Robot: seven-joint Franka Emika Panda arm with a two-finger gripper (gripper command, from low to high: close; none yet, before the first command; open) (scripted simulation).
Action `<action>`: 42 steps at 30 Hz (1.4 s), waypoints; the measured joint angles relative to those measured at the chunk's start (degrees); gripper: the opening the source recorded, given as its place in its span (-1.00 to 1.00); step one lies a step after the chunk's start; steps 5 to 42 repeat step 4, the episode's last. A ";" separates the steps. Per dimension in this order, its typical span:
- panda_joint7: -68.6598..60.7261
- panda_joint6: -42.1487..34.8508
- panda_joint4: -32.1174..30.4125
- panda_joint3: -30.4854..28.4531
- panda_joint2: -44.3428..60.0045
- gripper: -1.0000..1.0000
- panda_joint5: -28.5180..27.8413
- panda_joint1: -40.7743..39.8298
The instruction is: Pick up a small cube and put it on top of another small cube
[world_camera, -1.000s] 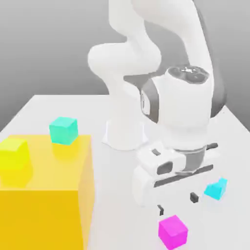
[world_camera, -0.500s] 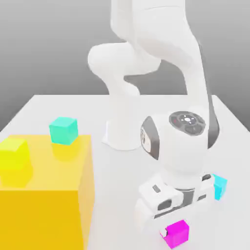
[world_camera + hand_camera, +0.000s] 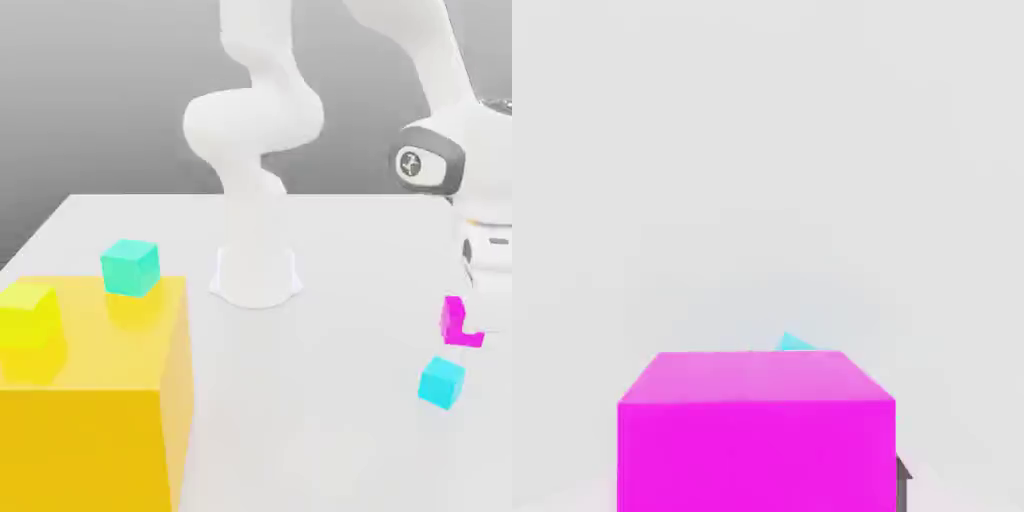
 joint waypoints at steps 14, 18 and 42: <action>1.79 3.51 0.17 -1.69 3.78 1.00 -2.61 0.60; 1.79 3.51 0.17 -1.69 3.78 1.00 -2.61 0.60; 1.79 3.51 0.17 -1.69 3.78 1.00 -2.61 0.60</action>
